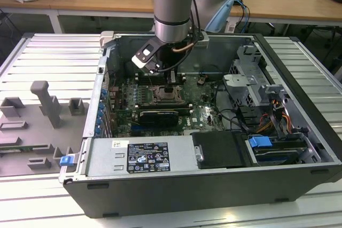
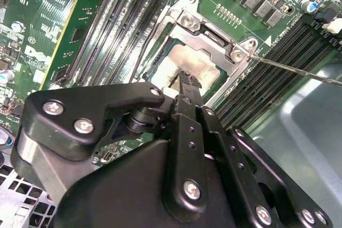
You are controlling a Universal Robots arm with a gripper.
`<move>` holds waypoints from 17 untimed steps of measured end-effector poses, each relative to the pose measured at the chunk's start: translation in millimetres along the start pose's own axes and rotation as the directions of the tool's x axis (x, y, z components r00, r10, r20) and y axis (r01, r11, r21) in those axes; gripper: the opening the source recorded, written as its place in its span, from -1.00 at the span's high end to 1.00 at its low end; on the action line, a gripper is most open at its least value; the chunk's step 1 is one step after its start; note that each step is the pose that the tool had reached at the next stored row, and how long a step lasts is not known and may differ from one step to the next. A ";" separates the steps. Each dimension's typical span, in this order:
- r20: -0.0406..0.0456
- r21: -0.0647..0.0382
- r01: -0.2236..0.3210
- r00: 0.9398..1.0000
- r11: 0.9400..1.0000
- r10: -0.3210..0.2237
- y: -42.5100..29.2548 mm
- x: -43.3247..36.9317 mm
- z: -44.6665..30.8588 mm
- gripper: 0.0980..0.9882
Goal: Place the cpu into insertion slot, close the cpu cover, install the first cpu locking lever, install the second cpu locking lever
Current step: 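Install the first cpu locking lever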
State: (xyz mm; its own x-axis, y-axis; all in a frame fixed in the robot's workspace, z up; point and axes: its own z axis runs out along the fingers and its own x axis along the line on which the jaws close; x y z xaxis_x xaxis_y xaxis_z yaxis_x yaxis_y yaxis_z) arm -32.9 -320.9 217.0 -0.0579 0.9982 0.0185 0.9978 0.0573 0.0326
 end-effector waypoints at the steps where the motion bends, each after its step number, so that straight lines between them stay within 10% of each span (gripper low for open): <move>1: 0.000 0.000 0.000 1.000 1.000 0.000 0.0 0.0 -0.3 0.98; 17: 0.000 0.000 0.000 1.000 1.000 0.000 0.1 0.1 -3.2 0.98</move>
State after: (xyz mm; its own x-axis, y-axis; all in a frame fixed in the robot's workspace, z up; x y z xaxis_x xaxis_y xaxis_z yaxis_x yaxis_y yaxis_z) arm -33.0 -320.9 220.2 -0.0578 0.9982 0.0186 0.9978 0.0572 0.0327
